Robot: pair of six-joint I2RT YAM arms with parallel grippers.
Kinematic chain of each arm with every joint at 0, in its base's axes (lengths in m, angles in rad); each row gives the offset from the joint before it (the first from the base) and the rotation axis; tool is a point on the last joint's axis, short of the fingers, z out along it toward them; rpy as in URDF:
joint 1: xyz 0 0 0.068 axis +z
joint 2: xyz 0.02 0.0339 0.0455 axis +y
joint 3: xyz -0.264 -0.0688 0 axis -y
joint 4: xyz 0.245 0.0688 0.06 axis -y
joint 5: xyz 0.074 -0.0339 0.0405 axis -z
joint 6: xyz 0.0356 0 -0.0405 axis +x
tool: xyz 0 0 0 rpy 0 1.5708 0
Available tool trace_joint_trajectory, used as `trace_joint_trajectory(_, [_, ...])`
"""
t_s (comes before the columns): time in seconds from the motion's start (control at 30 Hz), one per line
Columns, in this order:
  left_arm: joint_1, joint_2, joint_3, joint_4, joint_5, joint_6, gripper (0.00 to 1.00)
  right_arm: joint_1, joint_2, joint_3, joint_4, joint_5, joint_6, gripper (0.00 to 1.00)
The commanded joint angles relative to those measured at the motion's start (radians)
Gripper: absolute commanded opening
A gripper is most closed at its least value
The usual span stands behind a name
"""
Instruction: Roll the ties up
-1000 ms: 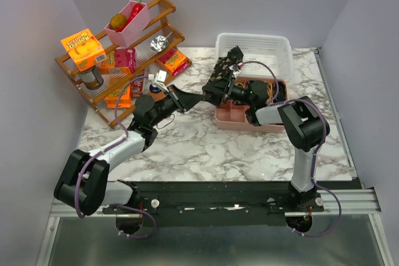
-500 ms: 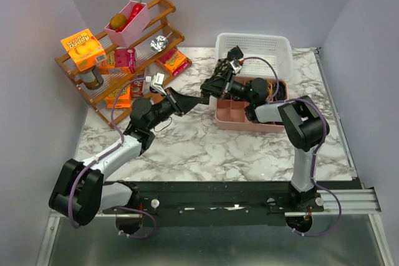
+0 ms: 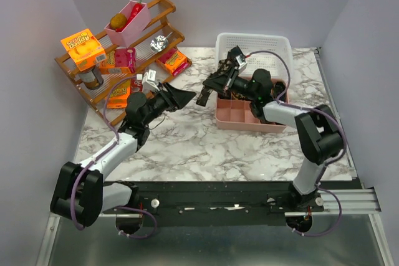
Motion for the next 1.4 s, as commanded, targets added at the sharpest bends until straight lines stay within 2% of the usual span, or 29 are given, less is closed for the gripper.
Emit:
trace_joint_trajectory(0.0, [0.012, 0.024, 0.079, -0.005, 0.000, 0.012, 0.87, -0.001, -0.184, 0.015, -0.381, 0.201, -0.288, 0.01])
trace_joint_trajectory(0.1, [0.011, 0.072, 0.104, 0.045, 0.018, -0.011, 0.90, -0.001, -0.283, -0.007, -0.469, 0.328, -0.334, 0.01])
trace_joint_trajectory(0.13, [0.012, 0.087, 0.113, 0.108, 0.035, -0.052, 0.90, -0.001, -0.305, -0.011, -0.485, 0.361, -0.341, 0.01])
trace_joint_trajectory(0.3, [0.011, 0.221, 0.138, 0.337, 0.078, -0.209, 0.90, -0.001, -0.420, -0.108, -0.451, 0.538, -0.299, 0.01])
trace_joint_trajectory(0.43, [-0.008, 0.284, 0.164, 0.501, 0.096, -0.287, 0.90, -0.001, -0.457, -0.120, -0.456, 0.583, -0.282, 0.01])
trace_joint_trajectory(0.83, [-0.075, 0.373, 0.199, 0.489, 0.069, -0.316, 0.86, -0.001, -0.450, -0.126, -0.405, 0.546, -0.239, 0.01])
trace_joint_trajectory(1.23, [-0.123, 0.480, 0.244, 0.618, 0.106, -0.401, 0.75, -0.001, -0.443, -0.137, -0.382, 0.528, -0.223, 0.01])
trace_joint_trajectory(1.33, [-0.137, 0.488, 0.251, 0.613, 0.098, -0.404, 0.71, -0.001, -0.439, -0.137, -0.384, 0.530, -0.220, 0.01])
trace_joint_trajectory(1.37, [-0.143, 0.495, 0.251, 0.615, 0.098, -0.407, 0.67, -0.001, -0.437, -0.136, -0.382, 0.528, -0.220, 0.01])
